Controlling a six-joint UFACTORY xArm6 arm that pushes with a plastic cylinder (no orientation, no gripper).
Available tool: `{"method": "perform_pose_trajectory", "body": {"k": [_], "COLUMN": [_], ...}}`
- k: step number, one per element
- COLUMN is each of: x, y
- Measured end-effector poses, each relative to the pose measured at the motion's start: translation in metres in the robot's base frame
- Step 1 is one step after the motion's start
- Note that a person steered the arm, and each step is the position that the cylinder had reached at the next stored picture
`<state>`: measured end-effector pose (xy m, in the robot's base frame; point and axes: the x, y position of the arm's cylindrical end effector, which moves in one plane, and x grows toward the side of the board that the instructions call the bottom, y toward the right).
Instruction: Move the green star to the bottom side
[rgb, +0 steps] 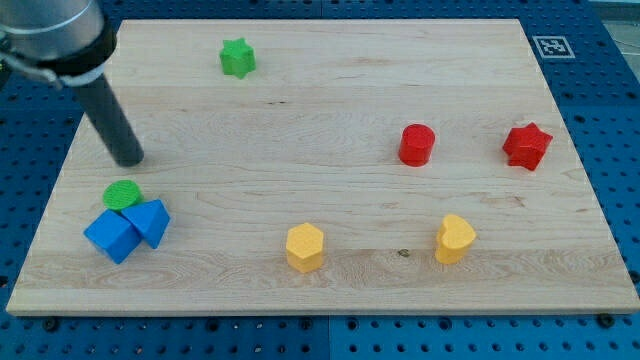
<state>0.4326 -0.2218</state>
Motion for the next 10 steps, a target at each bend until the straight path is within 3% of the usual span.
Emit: {"method": "perform_pose_trajectory", "body": {"k": [2, 6, 7, 9, 10], "x": [-0.085, -0.115, -0.144, -0.201, -0.182], "y": [0.004, 0.004, 0.004, 0.078, 0.122]}}
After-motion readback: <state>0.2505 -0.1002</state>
